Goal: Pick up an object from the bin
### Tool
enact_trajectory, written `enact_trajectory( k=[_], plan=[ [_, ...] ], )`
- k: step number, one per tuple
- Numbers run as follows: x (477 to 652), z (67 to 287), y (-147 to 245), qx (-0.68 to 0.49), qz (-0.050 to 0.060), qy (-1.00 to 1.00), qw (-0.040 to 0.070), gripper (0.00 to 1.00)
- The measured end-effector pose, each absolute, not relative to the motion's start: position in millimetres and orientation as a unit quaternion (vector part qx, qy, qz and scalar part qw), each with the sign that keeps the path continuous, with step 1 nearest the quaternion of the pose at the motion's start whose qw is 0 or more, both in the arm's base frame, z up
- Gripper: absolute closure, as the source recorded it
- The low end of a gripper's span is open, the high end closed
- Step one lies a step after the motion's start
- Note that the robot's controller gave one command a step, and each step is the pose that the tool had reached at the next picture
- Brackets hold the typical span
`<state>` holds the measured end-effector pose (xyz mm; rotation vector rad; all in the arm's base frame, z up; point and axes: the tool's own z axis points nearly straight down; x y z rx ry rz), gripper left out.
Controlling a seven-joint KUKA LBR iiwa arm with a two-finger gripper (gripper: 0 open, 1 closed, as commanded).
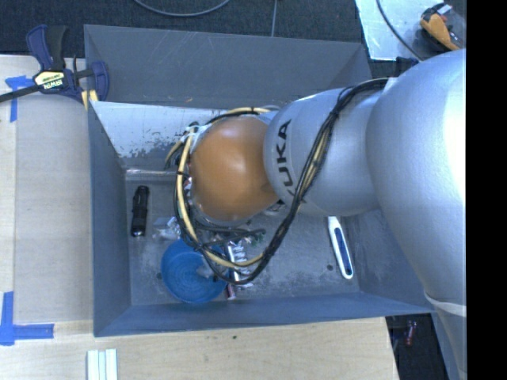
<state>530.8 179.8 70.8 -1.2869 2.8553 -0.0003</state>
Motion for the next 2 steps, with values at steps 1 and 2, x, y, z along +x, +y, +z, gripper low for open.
enact_trajectory(
  k=[1,2],
  plan=[
    [500.2,71.7,238.9,-0.651,0.002,0.759,0.006,1.0],
    [500.3,72.2,238.6,-0.65,0.002,0.76,0.006,1.0]
  ],
)
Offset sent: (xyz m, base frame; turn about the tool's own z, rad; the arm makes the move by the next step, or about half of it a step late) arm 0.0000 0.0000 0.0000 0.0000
